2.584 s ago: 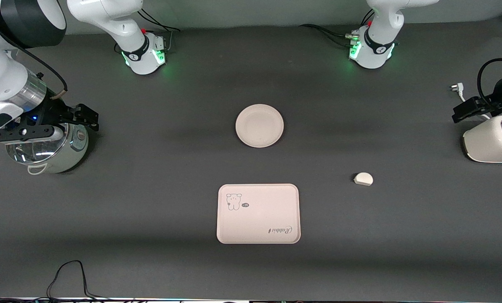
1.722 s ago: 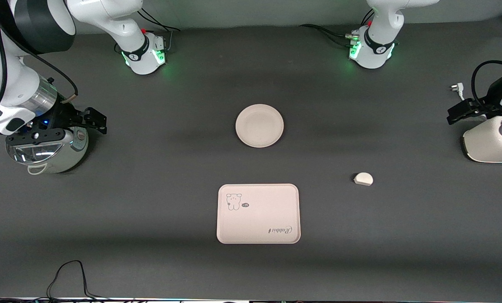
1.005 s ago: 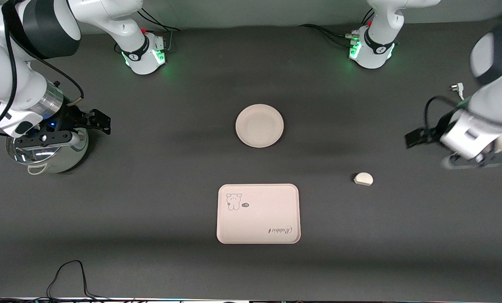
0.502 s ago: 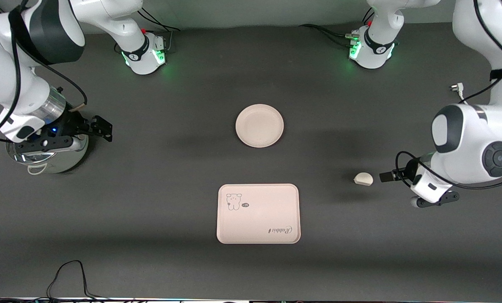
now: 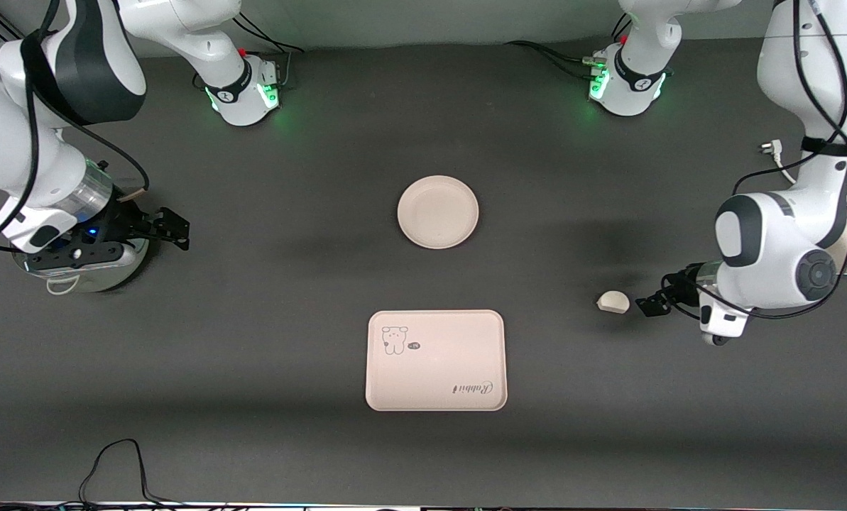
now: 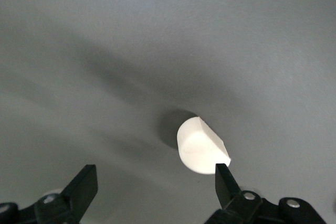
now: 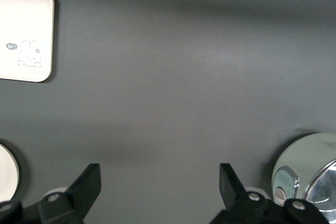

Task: Place bun in plate and plate on tray
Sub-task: 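Lower the left gripper onto the white bun and close on it, then carry the bun with the left gripper over the white plate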

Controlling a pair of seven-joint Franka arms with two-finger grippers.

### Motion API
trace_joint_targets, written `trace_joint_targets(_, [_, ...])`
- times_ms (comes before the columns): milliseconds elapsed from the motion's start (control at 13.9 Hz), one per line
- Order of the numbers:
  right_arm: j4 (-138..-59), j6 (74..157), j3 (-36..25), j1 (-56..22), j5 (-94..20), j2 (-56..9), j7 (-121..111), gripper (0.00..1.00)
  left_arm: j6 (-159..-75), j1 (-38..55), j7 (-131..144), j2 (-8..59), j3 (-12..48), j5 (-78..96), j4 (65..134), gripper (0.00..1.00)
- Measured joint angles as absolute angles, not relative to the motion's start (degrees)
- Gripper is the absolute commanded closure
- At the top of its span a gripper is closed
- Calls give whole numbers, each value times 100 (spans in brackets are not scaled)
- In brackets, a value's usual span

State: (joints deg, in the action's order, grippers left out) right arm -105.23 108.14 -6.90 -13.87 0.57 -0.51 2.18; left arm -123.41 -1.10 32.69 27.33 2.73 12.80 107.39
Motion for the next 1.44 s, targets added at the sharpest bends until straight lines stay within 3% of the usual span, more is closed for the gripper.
trace_joint_targets(502, [-10595, 10720, -853, -1381, -217, -69, -489, 0, -13219, 481, 4885, 3356, 309, 1160, 10748, 5])
trace_joint_targets(574, [-10599, 10738, -894, -1373, -351, -93, -560, 0, -13243, 498, 4921, 3391, 308, 1132, 10748, 16])
trace_joint_targets(718, [-10599, 10817, -942, -1366, -697, -125, -603, 0, -13239, 496, 4935, 3415, 289, 974, 10751, 62])
trace_joint_targets(861, [-10595, 10855, -945, -1367, -834, -125, -603, 0, -13234, 495, 4937, 3415, 276, 896, 10753, 84])
trace_joint_targets(1148, [-10586, 10755, -997, -1373, -850, -109, -603, 0, -13065, 495, 4937, 3389, 276, 854, 10721, 84])
trace_joint_targets(1435, [-10595, 10713, -989, -1620, -854, -116, -603, 0, -11878, 505, 4937, 3020, 316, 850, 10301, 83])
